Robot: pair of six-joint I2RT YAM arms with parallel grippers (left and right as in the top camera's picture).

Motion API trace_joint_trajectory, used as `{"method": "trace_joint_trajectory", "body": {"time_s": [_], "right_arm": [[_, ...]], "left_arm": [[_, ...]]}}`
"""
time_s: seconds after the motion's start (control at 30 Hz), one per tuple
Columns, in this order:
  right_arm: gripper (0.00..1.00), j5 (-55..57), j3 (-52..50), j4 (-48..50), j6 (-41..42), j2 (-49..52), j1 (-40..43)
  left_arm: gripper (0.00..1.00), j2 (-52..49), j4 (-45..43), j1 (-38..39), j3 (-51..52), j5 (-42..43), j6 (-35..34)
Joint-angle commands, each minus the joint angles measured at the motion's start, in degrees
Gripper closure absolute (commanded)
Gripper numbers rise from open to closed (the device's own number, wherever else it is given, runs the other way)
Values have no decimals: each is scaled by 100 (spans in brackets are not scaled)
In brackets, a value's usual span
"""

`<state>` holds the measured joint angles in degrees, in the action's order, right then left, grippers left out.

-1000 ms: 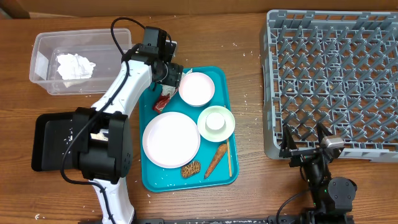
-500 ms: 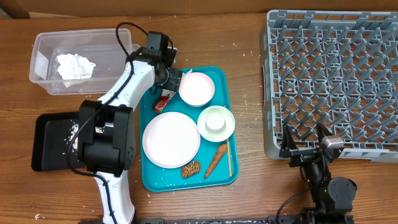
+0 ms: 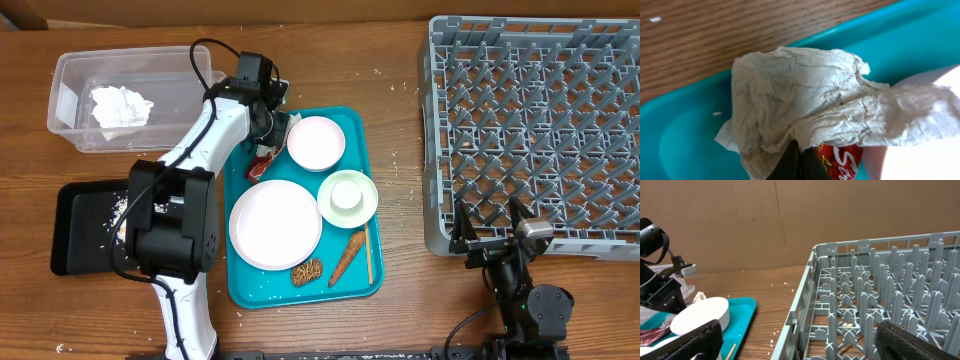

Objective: Sort waste into correct bins and load items into the dishwasher

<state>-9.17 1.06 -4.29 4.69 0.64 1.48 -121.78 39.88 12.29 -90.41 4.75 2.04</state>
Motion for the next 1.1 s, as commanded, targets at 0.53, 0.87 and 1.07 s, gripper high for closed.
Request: {"method": "trace_joint_trajectory", "body": {"time_s": [0.53, 0.87, 1.07], "right_arm": [[0, 9, -59, 35, -2, -31, 15], [0, 9, -59, 35, -2, -31, 15], [0, 9, -59, 35, -2, -31, 15]], "left_arm": [[96, 1945, 52, 26, -138, -2168, -914], [96, 1976, -304, -743, -122, -3195, -1620], [53, 1792, -852, -1325, -120, -2994, -1644]]}}
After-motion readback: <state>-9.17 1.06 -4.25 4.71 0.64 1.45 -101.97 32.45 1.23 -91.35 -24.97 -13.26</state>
